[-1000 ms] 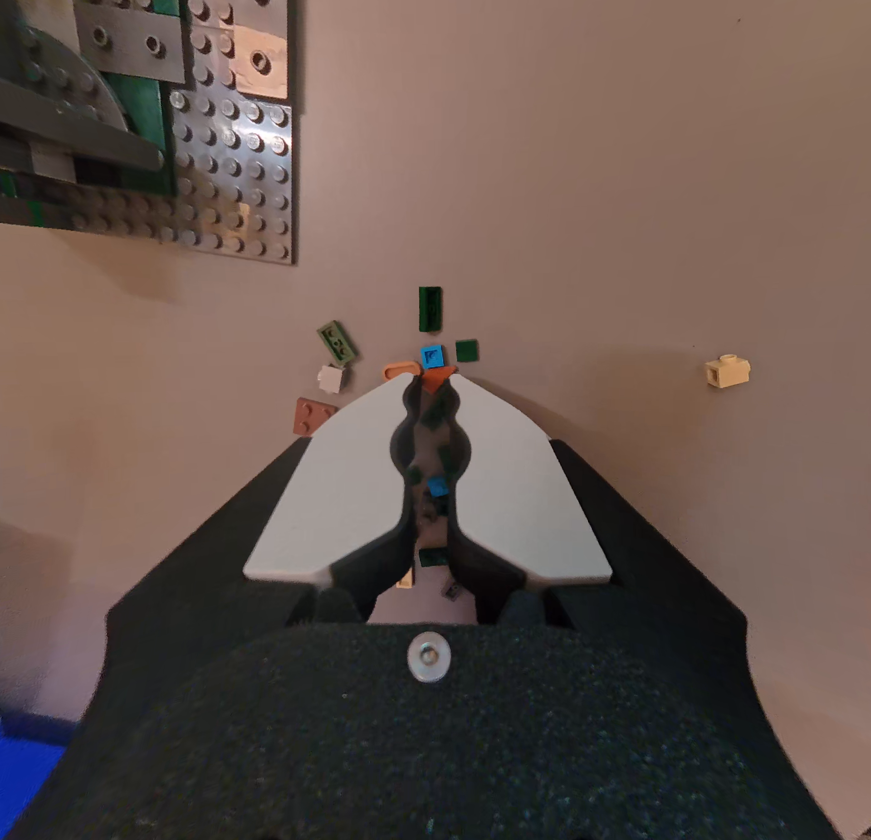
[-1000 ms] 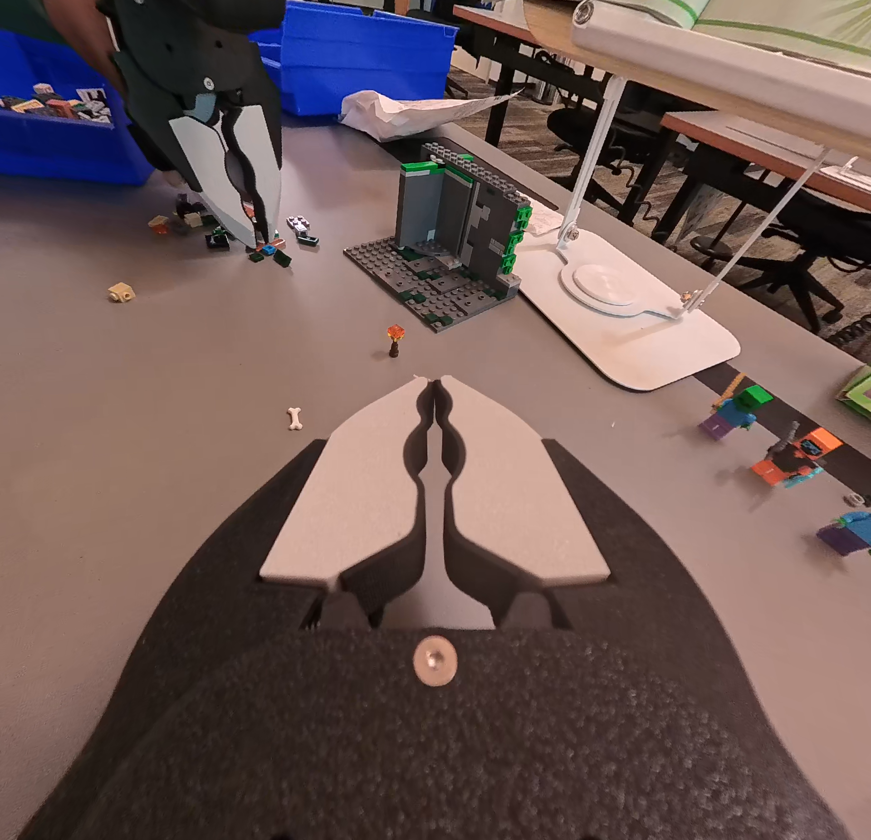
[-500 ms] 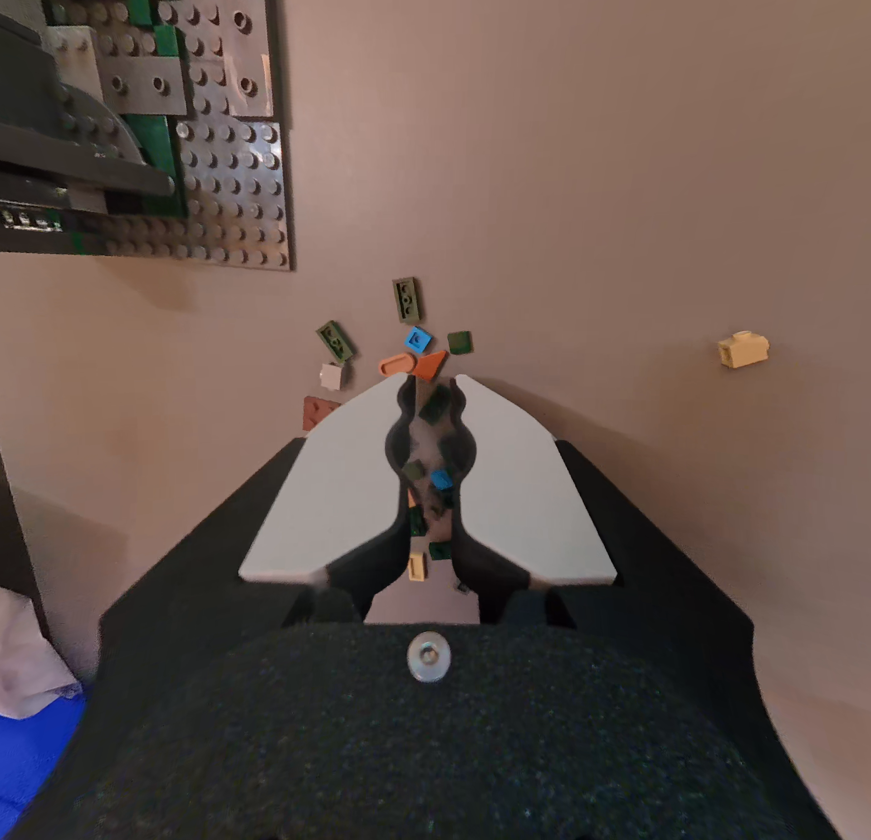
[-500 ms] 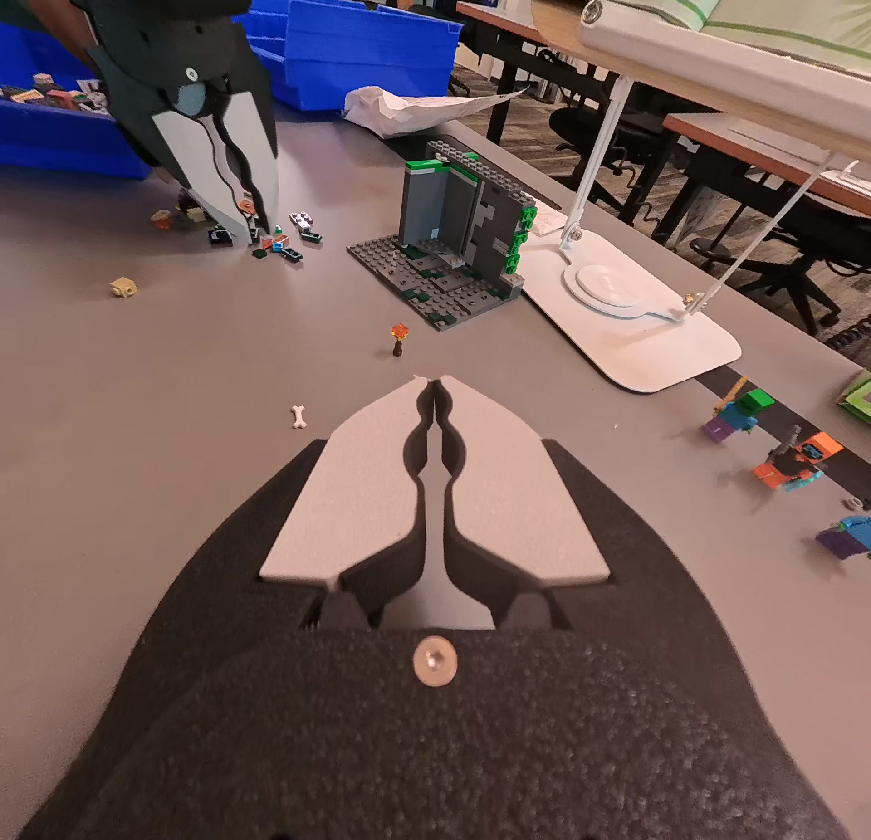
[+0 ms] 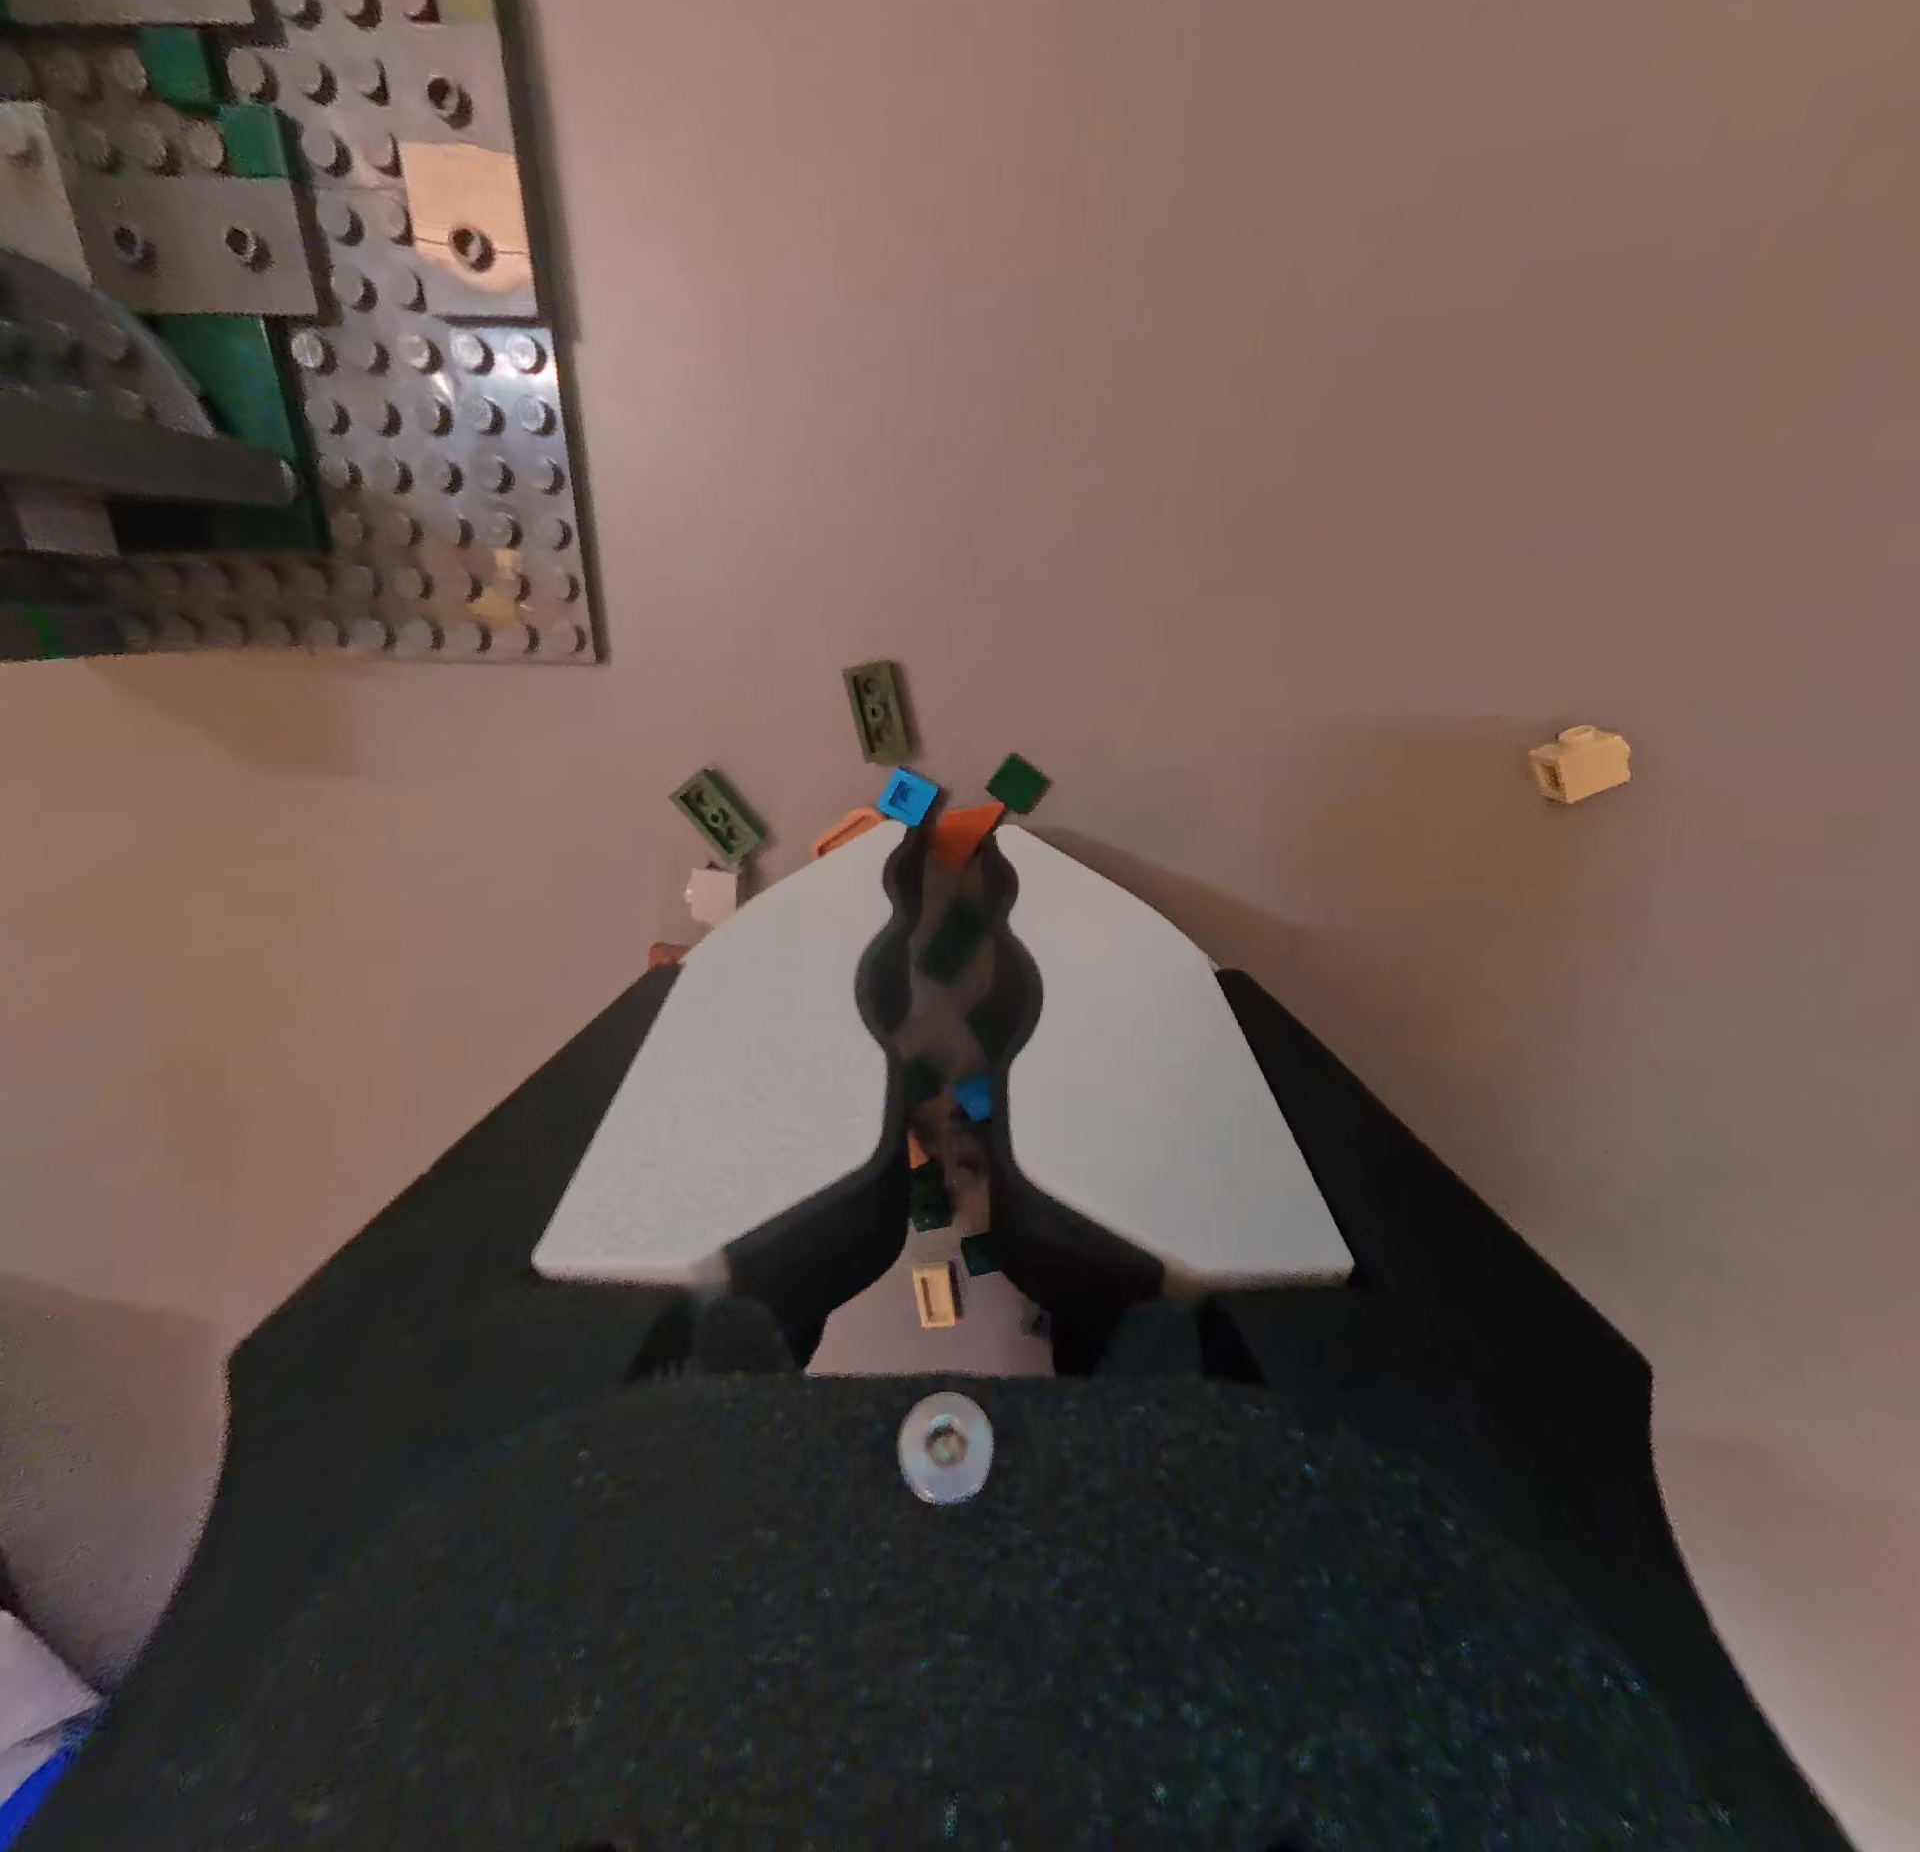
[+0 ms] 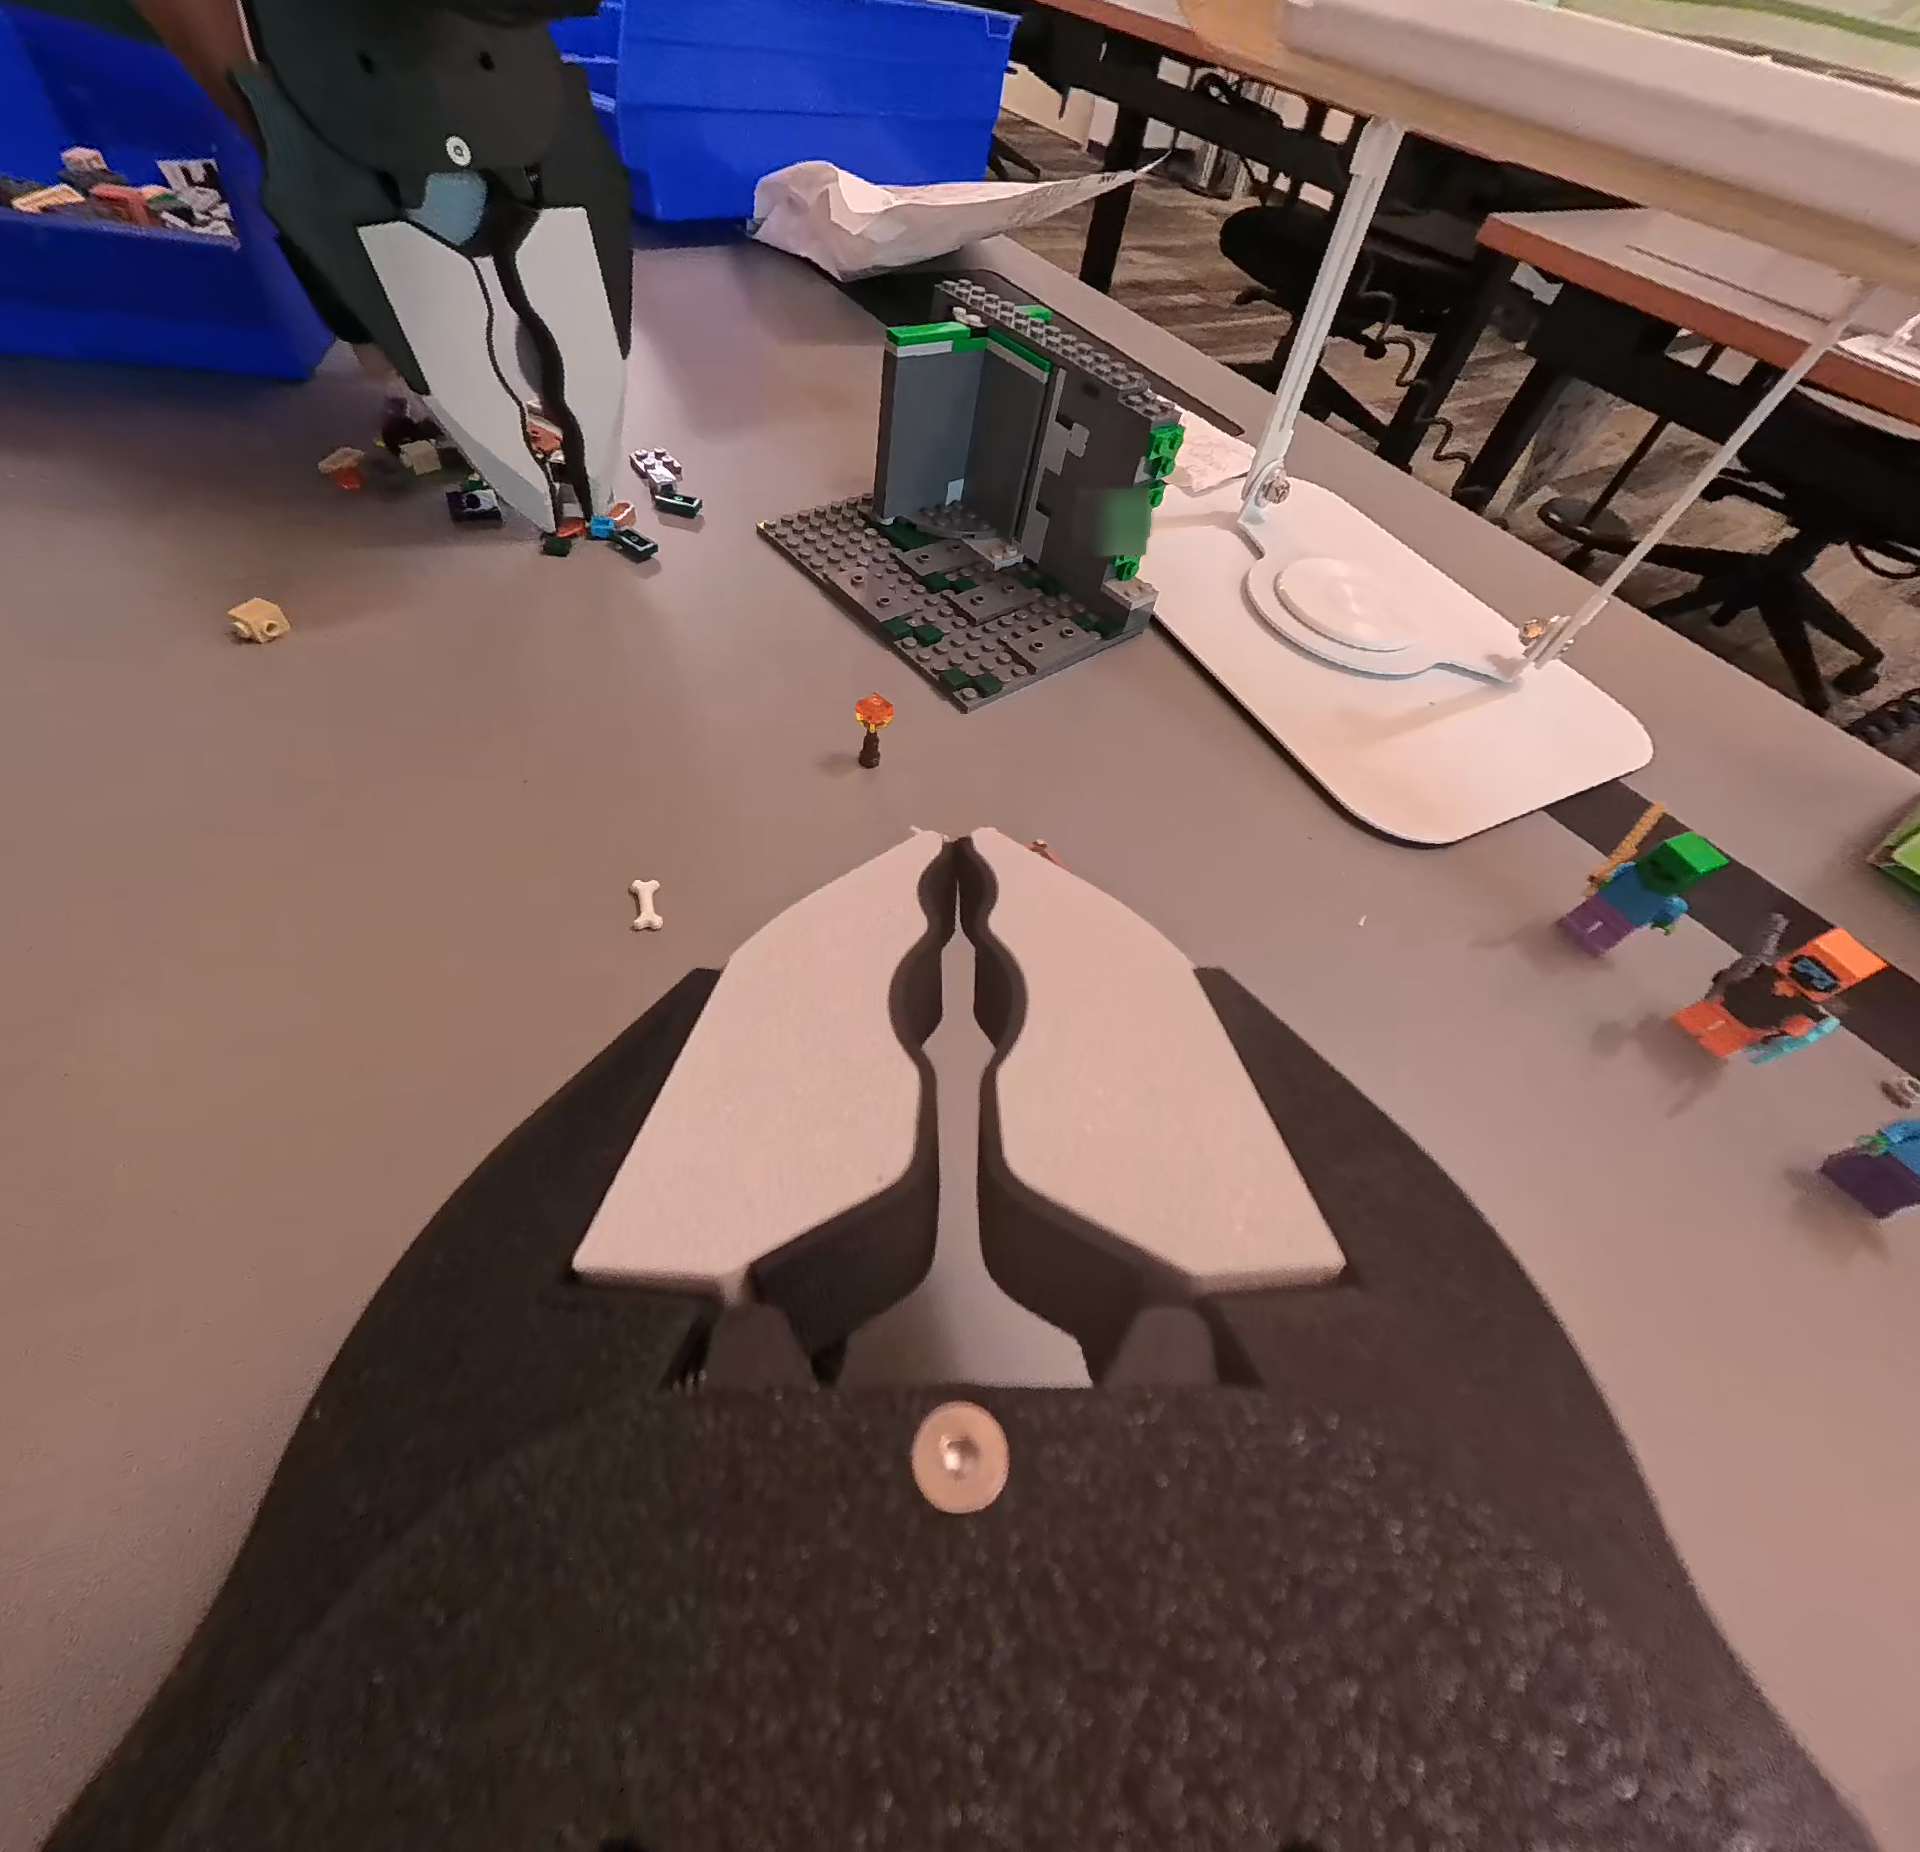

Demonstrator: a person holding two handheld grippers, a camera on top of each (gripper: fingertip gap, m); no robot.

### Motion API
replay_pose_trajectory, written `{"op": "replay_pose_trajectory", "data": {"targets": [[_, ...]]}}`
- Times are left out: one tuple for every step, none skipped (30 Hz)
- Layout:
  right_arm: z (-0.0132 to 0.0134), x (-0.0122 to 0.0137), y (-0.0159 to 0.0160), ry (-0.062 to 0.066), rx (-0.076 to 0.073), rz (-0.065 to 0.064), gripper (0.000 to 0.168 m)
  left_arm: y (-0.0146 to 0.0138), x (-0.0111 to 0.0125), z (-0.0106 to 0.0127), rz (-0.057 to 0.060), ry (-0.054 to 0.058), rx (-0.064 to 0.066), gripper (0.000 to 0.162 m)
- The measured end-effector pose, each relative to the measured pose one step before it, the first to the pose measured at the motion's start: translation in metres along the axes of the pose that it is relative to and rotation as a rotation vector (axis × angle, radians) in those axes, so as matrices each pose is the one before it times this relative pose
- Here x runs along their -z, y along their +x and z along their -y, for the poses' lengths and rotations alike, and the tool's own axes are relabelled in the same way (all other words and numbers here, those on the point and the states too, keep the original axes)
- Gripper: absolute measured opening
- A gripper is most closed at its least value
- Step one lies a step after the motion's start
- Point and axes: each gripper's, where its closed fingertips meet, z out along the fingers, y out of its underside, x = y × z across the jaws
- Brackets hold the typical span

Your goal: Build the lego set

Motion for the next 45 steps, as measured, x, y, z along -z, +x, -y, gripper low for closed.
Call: {"op": "replay_pose_trajectory", "data": {"targets": [[-0.00041,-0.00021,0.00009,-0.0009,-0.0026,0.0015,0.0,-0.00028,-0.00003,0.00007,-0.0006,-0.007,-0.0113,0.011],[-0.00029,-0.00029,0.00001,-0.0012,-0.0014,0.0019,0.0,0.00073,-0.00013,0.00005,-0.0076,-0.0071,-0.0057,0.01],[0.00001,-0.00017,-0.00021,-0.0005,0.0004,0.0015,0.0,0.00016,-0.00005,0.00033,-0.0047,-0.0033,-0.0039,0.01],[0.00017,-0.00012,-0.00005,0.0001,0.0018,0.0005,0.0,0.00036,-0.0001,0.00032,-0.0058,-0.0019,-0.0002,0.009],[0.00005,-0.00007,-0.00015,-0.0002,0.0022,-0.0003,0.0,0.00028,-0.00011,0.00022,-0.0049,-0.0012,0.0033,0.009],[-0.00018,0.00002,0.00023,-0.0007,0.0015,-0.0011,0.0,0.00012,0.00002,0.00018,-0.0011,-0.0016,0.0008,0.009],[-0.0001,0.00011,0.00033,-0.0005,0.0007,-0.0017,0.0,-0.00006,-0.00002,0.00016,0.0054,-0.0001,-0.0024,0.009],[-0.00024,0.00014,0.00068,-0.0002,0.0,-0.0022,0.0,-0.00043,0.00003,0.00018,0.0103,0.0014,-0.0012,0.009],[-0.00027,0.00004,0.00081,-0.0006,-0.0008,-0.0025,0.0,-0.00018,0.00017,0.00005,0.0118,0.0018,-0.0004,0.009],[-0.00019,0.00013,0.00066,-0.0004,-0.0022,-0.0016,0.0,0.00106,0.00047,-0.00027,0.0057,0.002,-0.0009,0.009],[0.00021,0.00019,0.00033,0.0013,-0.0027,-0.0002,0.0,0.00133,0.00125,0.0,0.0044,0.0041,0.0013,0.008],[0.00084,0.00026,-0.00005,0.0028,-0.0008,0.0004,0.0,0.00112,0.002,0.0006,0.0077,0.0056,0.0008,0.008],[0.00098,0.00009,-0.00007,0.003,0.002,-0.001,0.0,0.00108,0.00287,0.00161,0.0098,0.0076,-0.0021,0.008],[0.00038,-0.00006,-0.0003,0.0003,0.0036,-0.0014,0.0,0.00122,0.00323,0.00276,0.0111,0.0112,-0.0038,0.008],[-0.00015,-0.00022,-0.00061,-0.0027,0.0046,-0.0007,0.0,0.0014,0.00327,0.00412,0.0119,0.0138,-0.0048,0.008],[-0.00029,-0.00005,-0.00047,-0.0027,0.0056,-0.002,0.0,0.00219,0.00288,0.00529,0.0081,0.015,-0.0072,0.008],[0.00009,0.00016,-0.00039,-0.0016,0.0059,-0.0027,0.0,0.00206,0.00209,0.00608,0.008,0.0129,-0.0084,0.008],[0.00077,0.00038,-0.00043,0.0004,0.0061,-0.0024,0.0,0.00124,0.00134,0.00671,0.012,0.0104,-0.0101,0.008],[0.0016,0.00071,-0.00032,0.0032,0.0068,-0.0027,0.0,0.00133,0.00084,0.00747,0.0093,0.0112,-0.0105,0.008],[0.00209,0.00077,-0.00039,0.0045,0.0077,-0.0029,0.0,0.001,0.00014,0.00844,0.0093,0.0131,-0.0047,0.008],[0.00233,0.0009,-0.00044,0.0058,0.0082,-0.0027,0.0,0.00119,-0.00034,0.00886,0.0065,0.0138,-0.0027,0.008],[0.00234,0.00089,-0.0003,0.0061,0.0081,-0.0027,0.0,0.0026,-0.00093,0.00915,-0.003,0.0154,-0.0051,0.008],[0.00212,0.00093,-0.00035,0.005,0.0072,-0.0028,0.0,0.00201,-0.00155,0.00858,0.0,0.0114,-0.0033,0.008],[0.00163,0.0008,-0.00027,0.0042,0.0062,-0.0029,0.0,0.00122,-0.00219,0.00766,0.0046,0.0063,-0.0021,0.008],[0.00132,0.00074,-0.00017,0.0034,0.005,-0.0029,0.0,0.00191,-0.00256,0.00696,-0.0015,0.0028,-0.002,0.008],[0.00102,0.00065,0.0,0.0029,0.0034,-0.0027,0.0,0.00137,-0.00265,0.00683,0.0027,0.0028,-0.0005,0.008],[0.00078,0.00053,0.00021,0.003,0.0013,-0.0031,0.0,0.00088,-0.0027,0.00696,0.0063,0.0045,0.0035,0.008],[0.00006,0.00036,0.00031,0.0016,-0.0016,-0.0031,0.0,0.00222,-0.00276,0.00686,-0.0042,0.006,0.0067,0.008],[-0.00046,0.00029,0.00045,0.0001,-0.0059,-0.0015,0.0,0.00199,-0.00298,0.00677,-0.0036,0.0067,0.0109,0.008],[-0.00016,0.00029,0.00048,0.0019,-0.0093,0.0005,0.0,0.00139,-0.0031,0.00633,-0.0019,0.0036,0.0113,0.008],[0.00066,0.00045,0.00084,0.0051,-0.0113,0.0012,0.0,0.00151,-0.00265,0.00632,-0.0021,0.0052,0.0071,0.008],[0.00129,0.0006,0.00087,0.0074,-0.0119,0.0016,0.0,0.00041,-0.00224,0.00627,0.0023,0.005,0.0101,0.008],[0.00148,0.00064,0.00096,0.0082,-0.0119,0.0016,0.0,0.00025,-0.00195,0.00646,0.0003,0.0072,0.0141,0.008],[0.00138,0.00053,0.00076,0.0074,-0.0106,0.0026,0.0,0.00052,-0.00175,0.0069,-0.0044,0.0104,0.0164,0.008],[0.00111,0.00033,0.00062,0.0055,-0.0077,0.0019,0.0,0.00051,-0.00198,0.00717,-0.0059,0.0131,0.0153,0.008],[0.00093,0.00021,0.00057,0.0037,-0.004,0.0006,0.0,0.00118,-0.00243,0.00586,-0.0103,0.005,0.0122,0.008],[0.00043,0.00014,0.00038,0.0021,-0.0013,0.0004,0.0,0.00129,-0.00306,0.00461,-0.0101,-0.0025,0.0045,0.008],[0.00022,0.00002,0.00001,0.0004,-0.0003,0.0011,0.0,-0.00007,-0.00334,0.00414,-0.0012,-0.0023,-0.0039,0.008],[0.00014,0.00012,0.0002,0.0,0.0,0.0003,0.0,0.00084,-0.0035,0.00323,-0.0089,-0.0052,-0.0082,0.008],[0.00019,0.00028,0.0002,0.0007,0.0002,-0.0003,0.0,0.00177,-0.00381,0.00237,-0.0169,-0.0083,-0.0065,0.008],[0.00042,0.00036,0.0003,0.0012,0.0001,-0.0004,0.0,-0.00003,-0.00397,0.00156,-0.0077,-0.012,-0.0015,0.008],[0.00052,0.00049,0.00064,0.0019,-0.0001,-0.0009,0.0,-0.00022,-0.00397,0.00163,-0.007,-0.009,-0.0048,0.008],[0.00069,0.00041,0.00072,0.0023,-0.0007,-0.0011,0.0,0.00034,-0.0039,0.00135,-0.011,-0.0076,-0.0074,0.008],[0.00034,0.00037,0.00071,0.0013,-0.0021,-0.0005,0.0,-0.00059,-0.00378,0.00069,-0.0051,-0.0109,-0.0019,0.008],[0.00003,0.0002,0.00075,0.0001,-0.0029,-0.0008,0.0,-0.00068,-0.00363,0.0004,-0.0048,-0.01,-0.0008,0.008]]}}
